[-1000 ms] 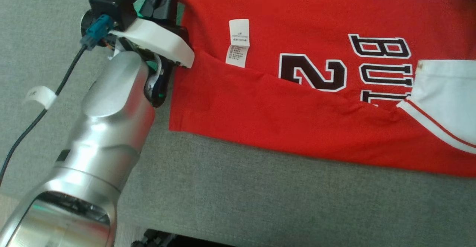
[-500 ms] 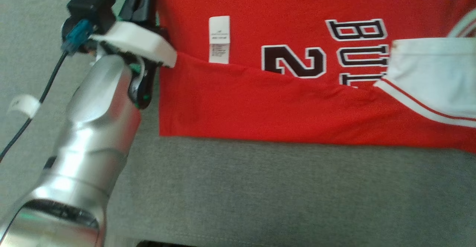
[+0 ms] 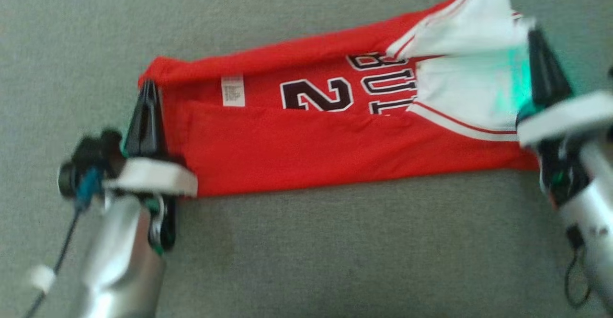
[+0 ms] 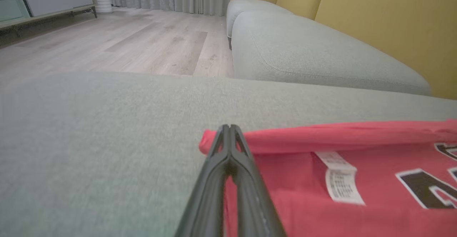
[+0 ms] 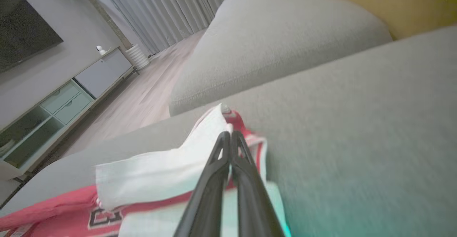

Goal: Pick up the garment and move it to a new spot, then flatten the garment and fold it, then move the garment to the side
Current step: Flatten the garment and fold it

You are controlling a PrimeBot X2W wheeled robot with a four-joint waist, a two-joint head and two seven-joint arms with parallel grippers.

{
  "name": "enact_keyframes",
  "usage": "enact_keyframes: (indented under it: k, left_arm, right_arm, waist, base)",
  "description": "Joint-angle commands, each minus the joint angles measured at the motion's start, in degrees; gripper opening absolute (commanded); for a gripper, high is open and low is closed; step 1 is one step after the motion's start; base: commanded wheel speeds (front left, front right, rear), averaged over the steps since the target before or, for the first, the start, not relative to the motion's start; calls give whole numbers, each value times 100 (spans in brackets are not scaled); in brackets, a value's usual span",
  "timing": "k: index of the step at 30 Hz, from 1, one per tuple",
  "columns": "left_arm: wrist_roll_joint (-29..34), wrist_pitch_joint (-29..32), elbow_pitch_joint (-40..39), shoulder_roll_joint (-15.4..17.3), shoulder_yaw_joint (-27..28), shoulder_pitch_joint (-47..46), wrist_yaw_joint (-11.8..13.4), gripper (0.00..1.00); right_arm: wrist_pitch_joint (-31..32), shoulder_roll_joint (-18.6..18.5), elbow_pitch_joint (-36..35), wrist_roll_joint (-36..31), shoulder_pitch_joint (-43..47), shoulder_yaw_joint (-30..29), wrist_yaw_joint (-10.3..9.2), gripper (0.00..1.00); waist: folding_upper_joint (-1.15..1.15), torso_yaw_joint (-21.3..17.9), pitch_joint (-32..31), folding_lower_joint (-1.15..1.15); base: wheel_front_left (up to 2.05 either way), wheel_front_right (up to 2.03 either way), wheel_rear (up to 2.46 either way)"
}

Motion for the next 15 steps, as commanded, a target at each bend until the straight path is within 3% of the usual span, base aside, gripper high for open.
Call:
enact_keyframes:
  k: [1,8,9,10,11,15]
  left_arm:
    - [98,-45,-253,86,276,74,28,0]
    - [497,-45,-439,-285,765,1072,-96,0]
    - [549,-45,-427,-316,818,1145,-89,33]
    - [618,-45,-440,-341,868,1209,-74,86]
    - [729,-45,-471,-356,917,1269,-16,100]
    - [1264,-46,-768,-376,1034,1568,276,100]
  right_arm:
    - [-83,-3,-210,92,178,-61,-4,0]
    - [-96,324,-357,94,1318,-523,-4,0]
    - [-97,375,-321,38,1408,-599,-4,50]
    - [-97,418,-299,-65,1467,-669,-4,100]
    - [-97,462,-305,-204,1506,-753,-4,100]
    - [-97,606,-521,-1392,1525,-1221,-4,100]
  waist:
    - [0,-148,-223,1]
    - [0,-188,-692,1]
    - [0,-186,-749,1]
    - [0,-189,-808,1]
    - [0,-196,-864,1]
    - [0,-254,-1078,1]
  base:
    - [0,0,0]
    - [0,0,0]
    - [0,0,0]
    - [0,0,0]
    - [0,0,0]
    - [0,0,0]
